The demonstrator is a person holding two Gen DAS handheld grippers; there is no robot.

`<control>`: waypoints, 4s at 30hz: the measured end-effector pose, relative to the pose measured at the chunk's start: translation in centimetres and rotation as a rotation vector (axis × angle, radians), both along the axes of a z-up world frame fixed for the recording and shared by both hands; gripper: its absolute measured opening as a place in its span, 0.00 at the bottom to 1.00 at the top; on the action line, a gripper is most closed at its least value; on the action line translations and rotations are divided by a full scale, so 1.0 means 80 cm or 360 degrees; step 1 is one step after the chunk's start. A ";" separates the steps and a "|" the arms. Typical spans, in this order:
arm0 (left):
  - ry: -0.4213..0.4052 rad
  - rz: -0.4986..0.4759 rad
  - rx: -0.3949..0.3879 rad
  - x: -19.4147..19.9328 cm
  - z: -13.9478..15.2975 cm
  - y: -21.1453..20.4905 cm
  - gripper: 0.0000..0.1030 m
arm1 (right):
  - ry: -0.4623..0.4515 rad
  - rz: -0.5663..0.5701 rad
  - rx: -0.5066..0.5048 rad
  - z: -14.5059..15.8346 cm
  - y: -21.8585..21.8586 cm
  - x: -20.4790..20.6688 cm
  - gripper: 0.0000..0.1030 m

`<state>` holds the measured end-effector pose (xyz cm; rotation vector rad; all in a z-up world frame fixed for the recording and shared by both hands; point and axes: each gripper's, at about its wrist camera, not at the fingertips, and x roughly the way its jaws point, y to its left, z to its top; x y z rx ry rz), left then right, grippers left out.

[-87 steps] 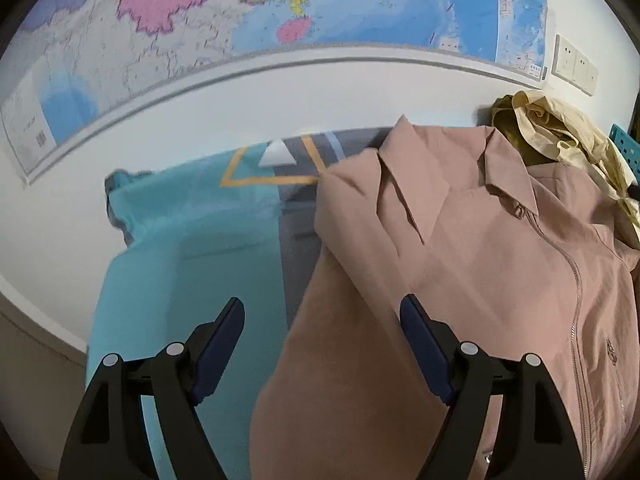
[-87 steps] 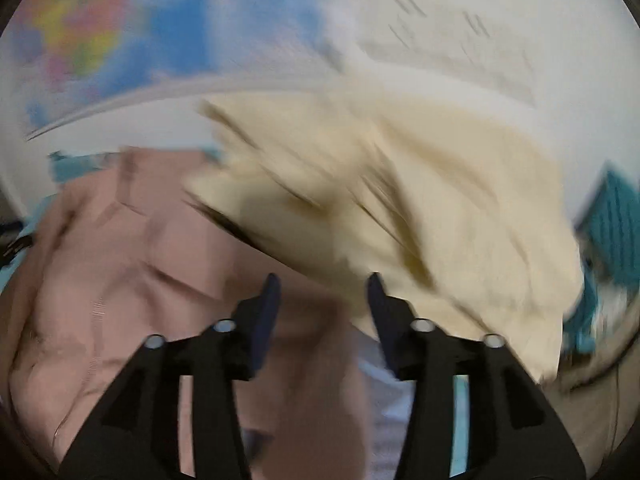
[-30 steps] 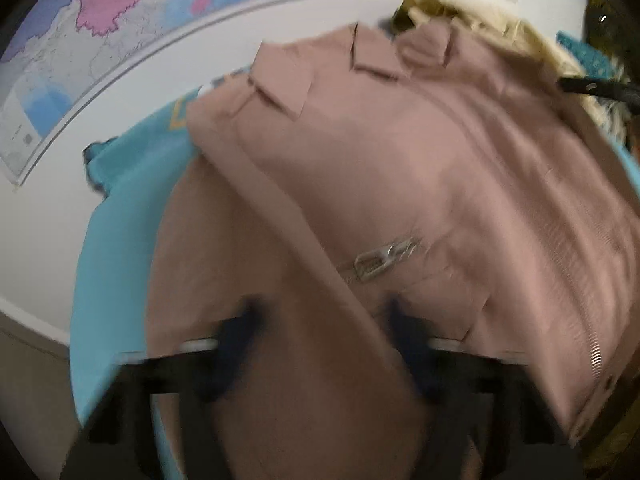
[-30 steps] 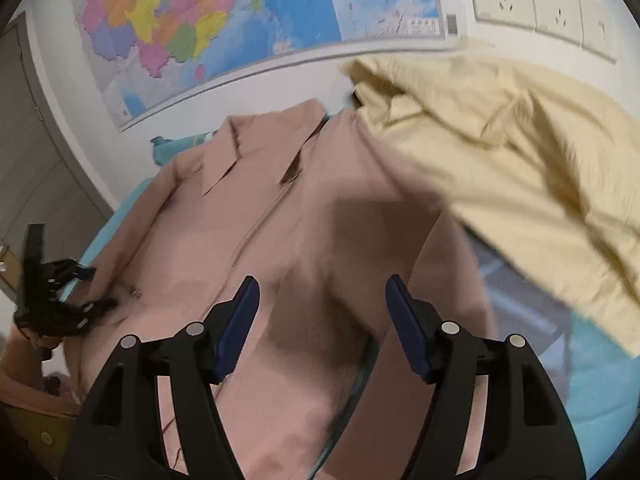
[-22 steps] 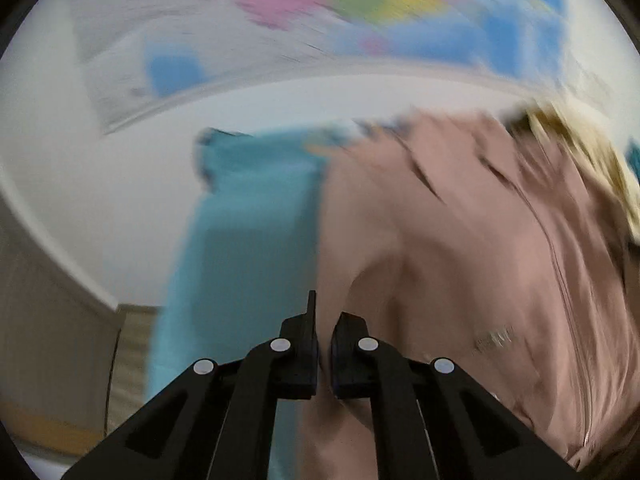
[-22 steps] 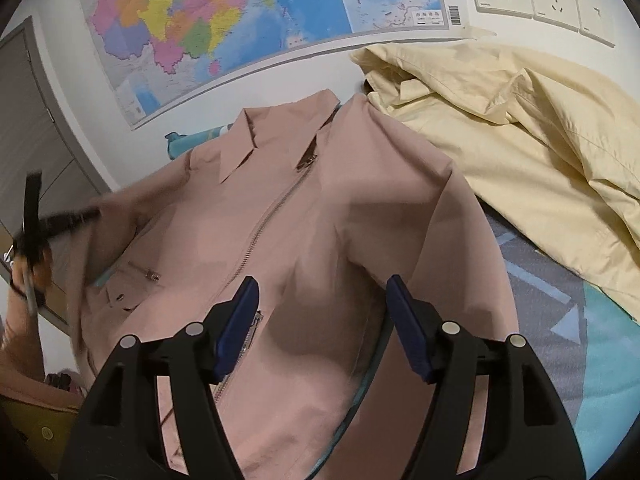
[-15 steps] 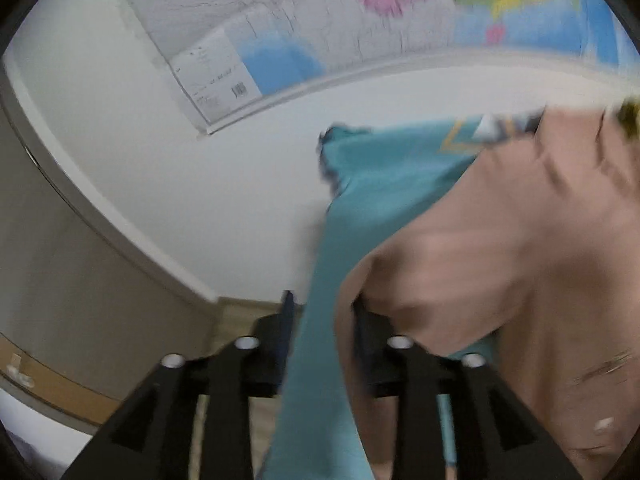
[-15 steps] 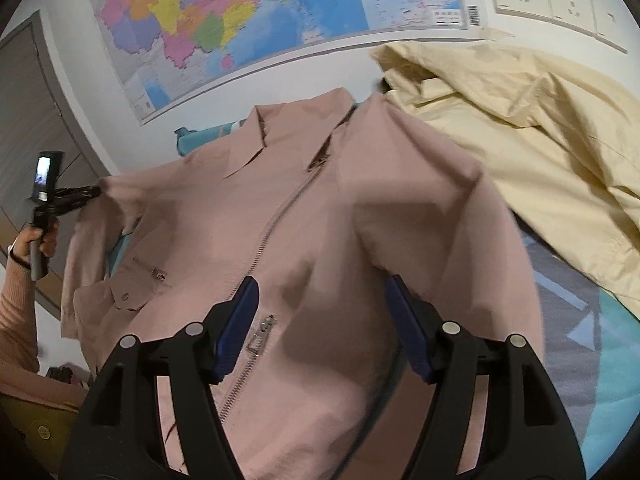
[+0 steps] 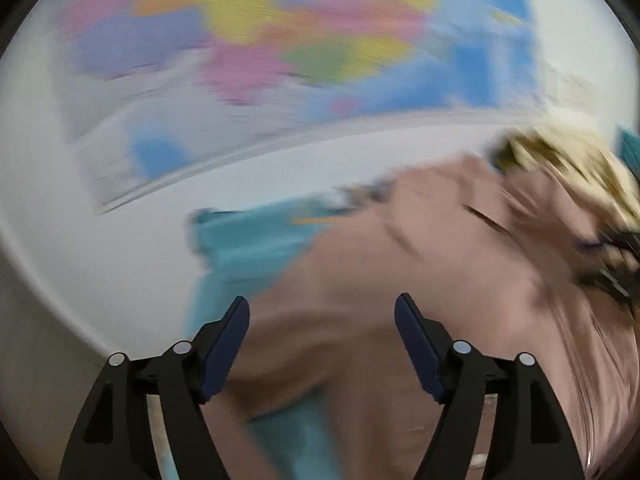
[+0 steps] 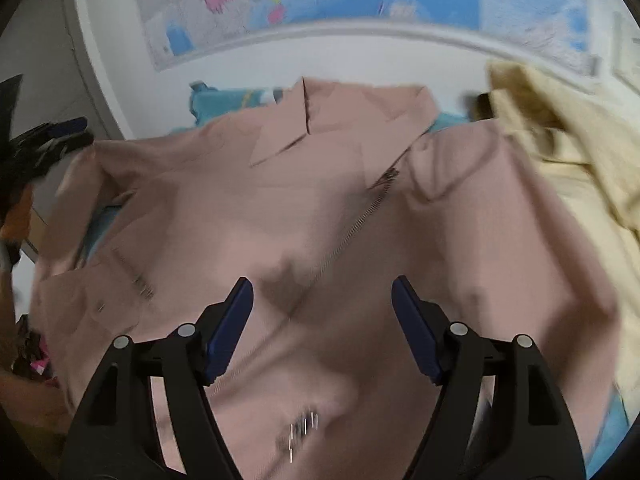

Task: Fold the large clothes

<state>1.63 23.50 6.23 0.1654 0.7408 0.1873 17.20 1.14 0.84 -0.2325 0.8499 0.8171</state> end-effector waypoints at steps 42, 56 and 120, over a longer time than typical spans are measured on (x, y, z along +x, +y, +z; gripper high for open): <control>0.0288 -0.0127 -0.0103 0.093 -0.071 -0.002 0.71 | -0.0027 -0.0195 -0.0001 0.016 0.042 0.108 0.05; 0.0310 -0.0143 -0.0356 -0.044 -0.081 0.041 0.79 | 0.0146 -0.0144 0.0295 0.044 -0.073 0.042 0.52; 0.0067 -0.0755 -0.0424 -0.058 -0.014 -0.141 0.74 | 0.0319 -0.0335 0.0697 0.092 -0.313 -0.097 0.04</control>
